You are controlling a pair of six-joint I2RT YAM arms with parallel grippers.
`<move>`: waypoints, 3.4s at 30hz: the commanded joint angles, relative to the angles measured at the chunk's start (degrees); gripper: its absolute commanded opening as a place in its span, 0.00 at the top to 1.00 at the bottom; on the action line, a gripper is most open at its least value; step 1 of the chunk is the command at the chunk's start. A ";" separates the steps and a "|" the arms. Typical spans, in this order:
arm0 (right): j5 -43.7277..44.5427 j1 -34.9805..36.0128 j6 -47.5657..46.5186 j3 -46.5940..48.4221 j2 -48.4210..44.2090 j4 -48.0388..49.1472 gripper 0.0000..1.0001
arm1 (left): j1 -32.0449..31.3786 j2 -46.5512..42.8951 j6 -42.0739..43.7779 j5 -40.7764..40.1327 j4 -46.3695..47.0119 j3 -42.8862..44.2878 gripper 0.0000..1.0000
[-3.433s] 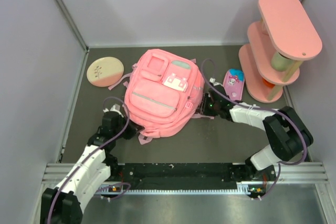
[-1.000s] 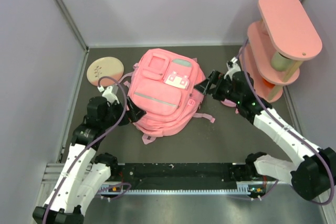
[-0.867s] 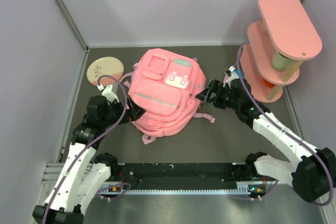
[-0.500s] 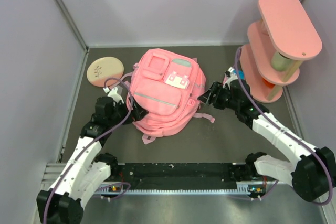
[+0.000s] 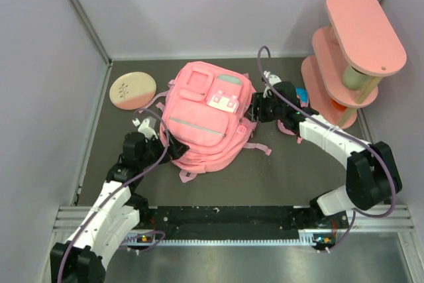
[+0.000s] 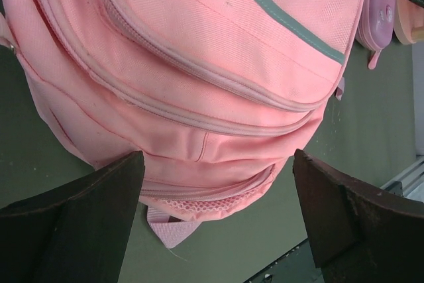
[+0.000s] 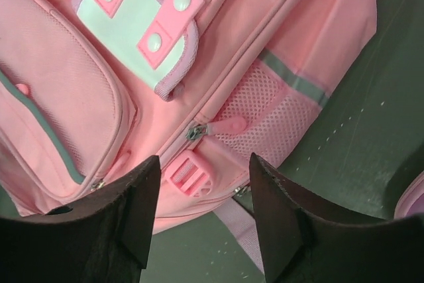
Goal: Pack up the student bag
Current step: Unzip the student bag at the center of the board.
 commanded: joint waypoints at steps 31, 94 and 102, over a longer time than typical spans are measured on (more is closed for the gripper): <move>-15.53 -0.71 -47.82 -3.17 6.52 16.48 0.37 | 0.08 -17.18 -3.58 -5.09 -7.40 -2.99 0.01; -20.38 1.22 -50.47 16.98 19.64 -9.56 1.00 | 0.25 -14.45 -4.98 -4.46 -3.79 -4.49 0.01; -12.74 4.90 -46.15 11.52 9.17 -4.62 1.00 | 0.17 -14.72 -3.75 -17.74 -10.65 -2.20 0.01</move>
